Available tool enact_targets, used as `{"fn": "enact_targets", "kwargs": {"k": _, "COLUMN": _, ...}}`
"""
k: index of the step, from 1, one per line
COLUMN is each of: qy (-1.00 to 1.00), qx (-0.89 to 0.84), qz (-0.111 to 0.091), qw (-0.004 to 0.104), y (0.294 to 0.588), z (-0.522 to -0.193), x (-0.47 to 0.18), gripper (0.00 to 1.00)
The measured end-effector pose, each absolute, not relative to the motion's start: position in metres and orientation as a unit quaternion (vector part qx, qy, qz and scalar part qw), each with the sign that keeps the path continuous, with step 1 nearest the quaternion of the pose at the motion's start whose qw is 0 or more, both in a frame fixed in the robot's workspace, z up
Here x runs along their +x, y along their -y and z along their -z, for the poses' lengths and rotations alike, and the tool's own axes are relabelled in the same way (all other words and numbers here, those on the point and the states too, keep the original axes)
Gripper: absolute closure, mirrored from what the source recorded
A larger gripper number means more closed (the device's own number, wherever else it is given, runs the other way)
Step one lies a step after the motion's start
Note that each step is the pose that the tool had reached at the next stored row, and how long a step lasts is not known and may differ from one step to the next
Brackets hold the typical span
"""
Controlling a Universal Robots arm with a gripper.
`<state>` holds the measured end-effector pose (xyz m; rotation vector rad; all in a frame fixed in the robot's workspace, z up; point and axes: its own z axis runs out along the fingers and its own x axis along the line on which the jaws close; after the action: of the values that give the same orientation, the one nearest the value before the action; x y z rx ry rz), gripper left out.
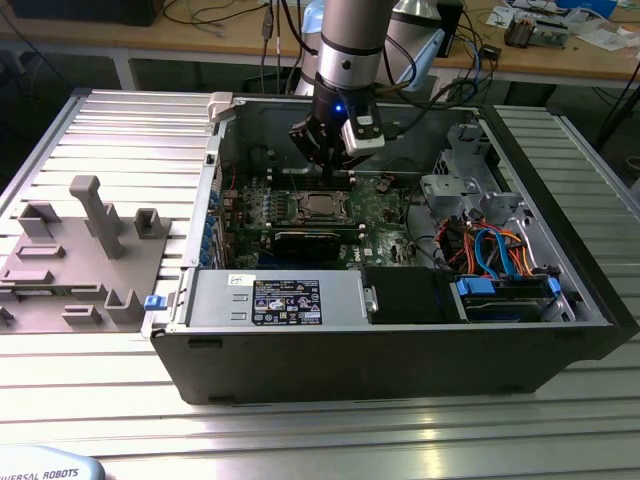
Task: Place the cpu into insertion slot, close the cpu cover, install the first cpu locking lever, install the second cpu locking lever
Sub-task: 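Install the first cpu locking lever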
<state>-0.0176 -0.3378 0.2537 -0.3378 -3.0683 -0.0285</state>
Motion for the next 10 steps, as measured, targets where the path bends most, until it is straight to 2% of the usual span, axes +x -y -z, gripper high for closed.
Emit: {"fn": "enact_targets", "kwargs": {"k": 10, "qy": 0.995, "qx": -0.094, "qz": 0.009, "qw": 0.027, "y": 0.3378, "z": -0.2537, "x": -0.0176, "gripper": 0.89}}
